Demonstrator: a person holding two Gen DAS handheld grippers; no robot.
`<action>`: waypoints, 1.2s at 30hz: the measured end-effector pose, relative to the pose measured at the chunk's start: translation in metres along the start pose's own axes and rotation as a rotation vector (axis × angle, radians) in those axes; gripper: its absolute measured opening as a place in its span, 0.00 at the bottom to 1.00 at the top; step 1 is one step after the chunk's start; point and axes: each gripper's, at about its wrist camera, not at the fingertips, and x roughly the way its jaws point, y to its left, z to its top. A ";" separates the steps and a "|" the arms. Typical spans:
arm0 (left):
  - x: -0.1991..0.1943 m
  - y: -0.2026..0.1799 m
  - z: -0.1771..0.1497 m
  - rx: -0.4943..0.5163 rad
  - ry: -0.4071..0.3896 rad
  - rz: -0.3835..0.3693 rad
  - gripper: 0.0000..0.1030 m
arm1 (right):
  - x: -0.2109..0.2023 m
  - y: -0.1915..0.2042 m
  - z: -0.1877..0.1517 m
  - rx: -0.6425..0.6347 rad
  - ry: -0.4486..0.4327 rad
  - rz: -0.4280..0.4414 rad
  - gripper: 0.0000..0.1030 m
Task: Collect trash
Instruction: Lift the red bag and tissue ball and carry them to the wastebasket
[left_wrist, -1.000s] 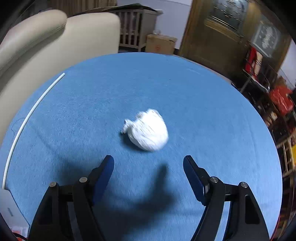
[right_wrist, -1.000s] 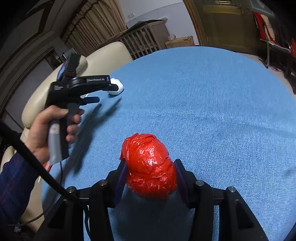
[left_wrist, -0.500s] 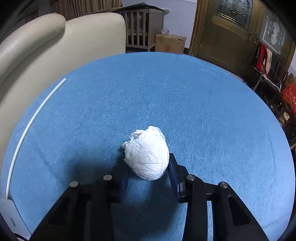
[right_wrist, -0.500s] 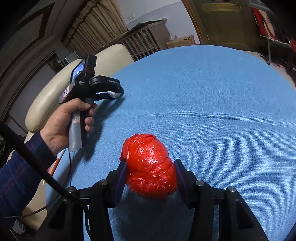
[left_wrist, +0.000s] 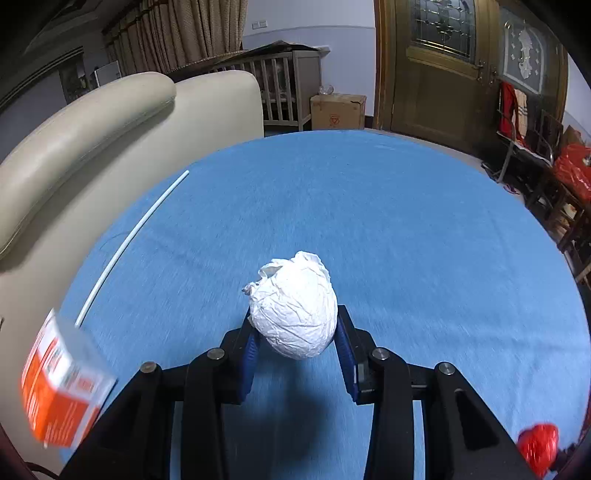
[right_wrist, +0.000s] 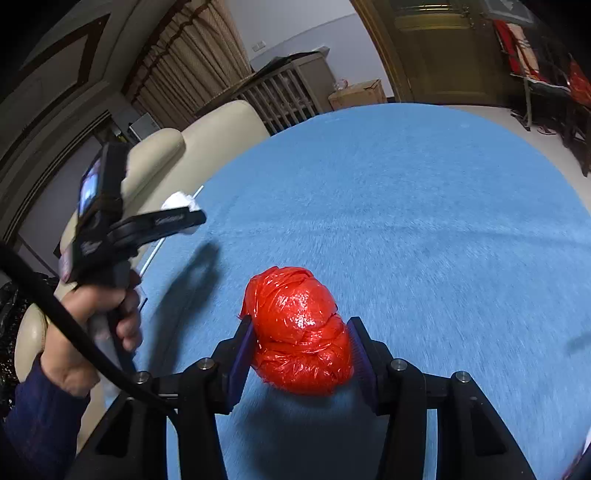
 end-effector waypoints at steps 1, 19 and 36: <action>-0.007 -0.001 -0.005 0.003 -0.003 -0.001 0.39 | -0.006 0.000 -0.003 0.004 -0.006 -0.001 0.51; -0.097 -0.003 -0.086 0.002 -0.031 -0.048 0.39 | -0.069 0.005 -0.048 0.038 -0.076 -0.014 0.51; -0.105 -0.026 -0.133 0.026 0.037 -0.102 0.39 | -0.073 0.001 -0.052 0.058 -0.089 -0.012 0.51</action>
